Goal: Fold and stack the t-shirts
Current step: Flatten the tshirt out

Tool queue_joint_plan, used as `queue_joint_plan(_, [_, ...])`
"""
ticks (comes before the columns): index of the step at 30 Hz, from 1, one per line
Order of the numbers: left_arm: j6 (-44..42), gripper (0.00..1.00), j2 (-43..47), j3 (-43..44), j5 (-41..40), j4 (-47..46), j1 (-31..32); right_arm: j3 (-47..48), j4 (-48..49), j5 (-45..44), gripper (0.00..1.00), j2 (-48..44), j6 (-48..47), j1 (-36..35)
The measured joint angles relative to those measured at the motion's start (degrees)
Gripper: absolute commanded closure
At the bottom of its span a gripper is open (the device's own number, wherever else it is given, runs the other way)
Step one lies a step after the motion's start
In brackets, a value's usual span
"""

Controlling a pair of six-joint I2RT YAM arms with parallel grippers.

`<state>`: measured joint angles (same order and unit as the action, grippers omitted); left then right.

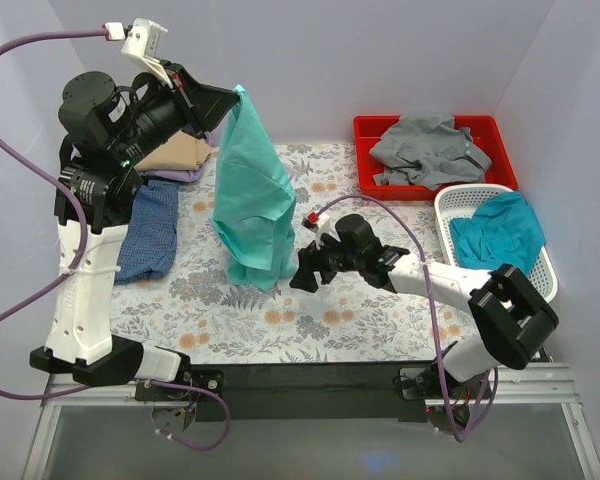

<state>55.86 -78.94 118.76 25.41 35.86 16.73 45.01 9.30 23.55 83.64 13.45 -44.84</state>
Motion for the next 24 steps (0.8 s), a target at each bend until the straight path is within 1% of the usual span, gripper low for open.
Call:
queue_joint_plan(4, [0.11,1.00,0.33,1.25,0.50,-0.02,0.00,3.67,5.46,-0.37,0.23,6.19,-1.68,-1.40])
queue_joint_plan(9, [-0.02,1.00,1.51,2.19,0.46,0.17,0.00,7.58,12.11,0.76,0.25,15.56,-1.66,-1.49])
queue_joint_plan(10, [-0.11,1.00,1.86,2.19,0.42,0.20,0.00,8.04,12.94,0.90,0.30,16.85,-1.55,-1.51])
queue_joint_plan(11, [-0.15,1.00,2.21,2.19,0.35,0.22,0.00,8.55,13.86,1.14,0.43,18.23,-1.38,-1.55])
queue_joint_plan(12, [-0.17,1.00,2.51,2.29,0.33,0.28,0.00,9.01,14.36,1.27,0.52,19.28,-1.38,-1.66])
queue_joint_plan(13, [-0.22,1.00,2.71,2.45,0.31,0.35,0.00,9.92,15.04,1.66,0.66,20.79,-1.25,-1.81])
queue_joint_plan(14, [-0.35,1.00,3.02,2.58,0.26,0.42,-0.02,10.73,15.54,1.84,0.74,21.86,-1.01,-2.03])
queue_joint_plan(15, [-0.44,1.00,3.19,2.71,0.15,0.57,0.00,11.43,16.52,1.84,0.94,22.95,-0.39,-2.23])
queue_joint_plan(16, [-0.52,1.00,3.37,2.78,0.07,0.61,0.00,11.58,17.16,1.84,0.99,23.37,-0.15,-2.45])
queue_joint_plan(21, [-1.20,1.00,4.07,2.78,-1.38,1.44,0.00,11.58,19.65,1.86,0.99,23.61,0.04,-2.64])
queue_joint_plan(24, [-2.84,1.00,4.37,2.67,-4.33,2.32,0.00,9.38,16.02,-3.65,0.99,18.95,-0.81,-2.71])
